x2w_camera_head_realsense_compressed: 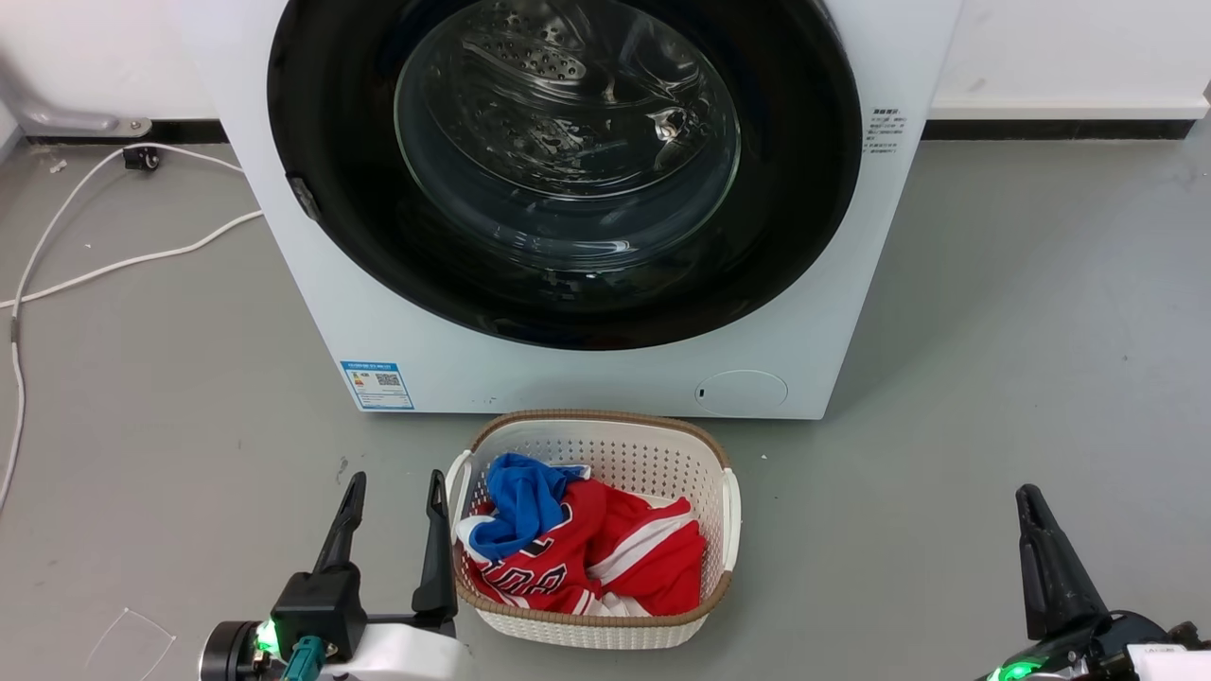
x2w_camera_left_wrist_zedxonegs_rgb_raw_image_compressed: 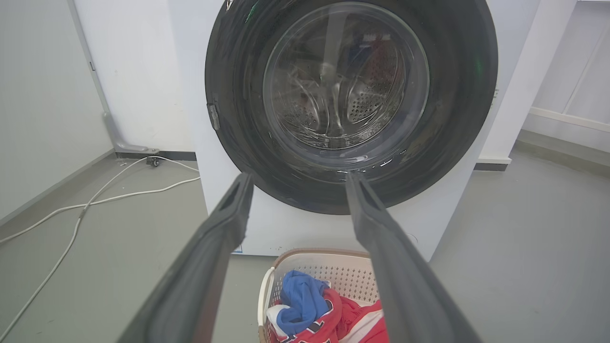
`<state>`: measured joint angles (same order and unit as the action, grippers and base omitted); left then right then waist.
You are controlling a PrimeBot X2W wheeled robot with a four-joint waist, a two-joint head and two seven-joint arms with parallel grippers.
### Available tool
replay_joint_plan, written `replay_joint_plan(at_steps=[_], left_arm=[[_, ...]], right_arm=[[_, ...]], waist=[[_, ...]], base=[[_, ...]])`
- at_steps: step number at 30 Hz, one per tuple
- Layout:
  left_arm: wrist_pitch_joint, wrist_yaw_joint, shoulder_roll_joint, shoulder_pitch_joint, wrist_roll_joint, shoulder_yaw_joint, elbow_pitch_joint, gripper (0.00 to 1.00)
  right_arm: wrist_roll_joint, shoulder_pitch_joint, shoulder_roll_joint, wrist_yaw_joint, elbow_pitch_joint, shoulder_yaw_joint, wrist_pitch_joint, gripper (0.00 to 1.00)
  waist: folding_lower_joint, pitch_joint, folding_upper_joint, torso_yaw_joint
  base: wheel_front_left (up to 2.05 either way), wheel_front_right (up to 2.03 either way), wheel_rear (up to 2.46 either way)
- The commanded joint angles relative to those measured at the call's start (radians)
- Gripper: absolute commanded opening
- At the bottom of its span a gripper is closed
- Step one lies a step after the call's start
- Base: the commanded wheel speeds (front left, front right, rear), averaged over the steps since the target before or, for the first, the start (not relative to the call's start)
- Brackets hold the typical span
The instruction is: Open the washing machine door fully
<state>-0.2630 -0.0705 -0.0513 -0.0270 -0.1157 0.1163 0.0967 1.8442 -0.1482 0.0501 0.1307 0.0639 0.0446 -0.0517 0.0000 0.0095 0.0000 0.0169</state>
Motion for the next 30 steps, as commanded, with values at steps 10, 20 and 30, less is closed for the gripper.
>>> replay_joint_plan(at_steps=[10, 20, 30], left_arm=[[-0.003, -0.005, 0.002, 0.034, 0.021, -0.007, -0.014, 1.00], [-0.003, 0.008, 0.002, 0.137, 0.049, -0.013, -0.050, 1.00], [-0.003, 0.012, 0.002, 0.258, 0.058, -0.001, -0.095, 1.00]], right_arm=[[-0.028, 0.102, 0.000, 0.000, -0.041, 0.077, -0.010, 0.00], [-0.043, 0.405, 0.087, 0.000, -0.164, 0.228, -0.091, 0.00], [-0.062, 0.820, 0.256, 0.000, -0.392, 0.219, -0.168, 0.00]], waist=[[0.0000, 0.047, 0.0000, 0.003], [0.0000, 0.193, 0.0000, 0.024], [0.0000, 0.379, 0.0000, 0.053]], base=[[0.00, 0.00, 0.00], [0.00, 0.00, 0.00], [0.00, 0.00, 0.00]])
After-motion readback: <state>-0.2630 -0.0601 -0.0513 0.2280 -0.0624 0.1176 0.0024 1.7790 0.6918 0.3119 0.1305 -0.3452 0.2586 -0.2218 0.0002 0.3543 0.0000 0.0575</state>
